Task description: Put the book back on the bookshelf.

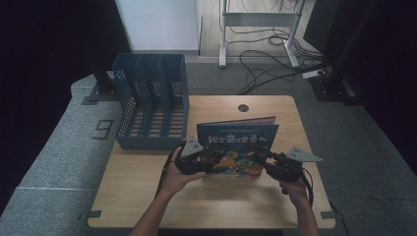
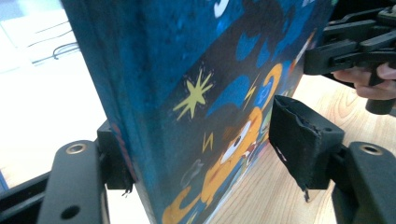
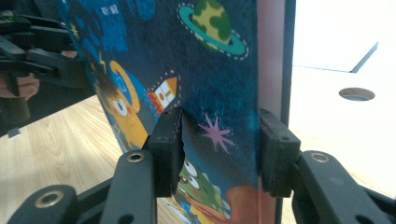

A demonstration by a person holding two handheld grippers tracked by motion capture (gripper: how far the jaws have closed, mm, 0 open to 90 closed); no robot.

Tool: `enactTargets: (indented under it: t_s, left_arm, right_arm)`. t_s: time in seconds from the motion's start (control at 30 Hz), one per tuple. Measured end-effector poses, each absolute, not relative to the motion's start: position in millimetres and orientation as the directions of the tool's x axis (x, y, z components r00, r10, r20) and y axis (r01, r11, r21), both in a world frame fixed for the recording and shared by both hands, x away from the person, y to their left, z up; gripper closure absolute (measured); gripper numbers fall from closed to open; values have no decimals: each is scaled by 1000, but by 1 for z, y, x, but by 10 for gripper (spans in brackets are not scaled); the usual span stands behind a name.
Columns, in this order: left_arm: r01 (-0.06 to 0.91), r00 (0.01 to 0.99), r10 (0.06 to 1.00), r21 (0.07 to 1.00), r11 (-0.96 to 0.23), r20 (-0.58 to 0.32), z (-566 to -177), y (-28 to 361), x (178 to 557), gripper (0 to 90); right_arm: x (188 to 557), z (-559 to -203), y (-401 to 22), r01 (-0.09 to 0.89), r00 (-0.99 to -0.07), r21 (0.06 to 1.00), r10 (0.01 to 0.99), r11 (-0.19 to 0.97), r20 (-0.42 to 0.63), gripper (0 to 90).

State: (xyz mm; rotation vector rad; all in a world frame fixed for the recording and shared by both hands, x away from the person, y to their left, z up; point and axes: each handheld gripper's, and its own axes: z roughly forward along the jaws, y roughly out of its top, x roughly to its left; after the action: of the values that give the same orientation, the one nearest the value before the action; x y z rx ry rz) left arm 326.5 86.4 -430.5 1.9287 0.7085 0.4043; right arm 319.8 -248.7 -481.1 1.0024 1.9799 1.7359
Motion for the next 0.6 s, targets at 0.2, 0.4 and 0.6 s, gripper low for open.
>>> enactTargets:
  t_s: [0.2, 0.4, 0.6]
  left_arm:
    - [263, 774, 632, 917, -299, -16, -422, 82, 322, 352]
    - [255, 770, 638, 925, -282, -18, -416, 82, 320, 404]
    - [253, 766, 643, 927, -278, -16, -417, 79, 318, 424]
  right_arm:
    - [321, -483, -249, 292, -695, 956, 691, 20, 198, 535]
    - [320, -483, -250, 289, -698, 957, 691, 35, 186, 524]
    - [322, -486, -251, 307, -687, 951, 701, 38, 193, 511]
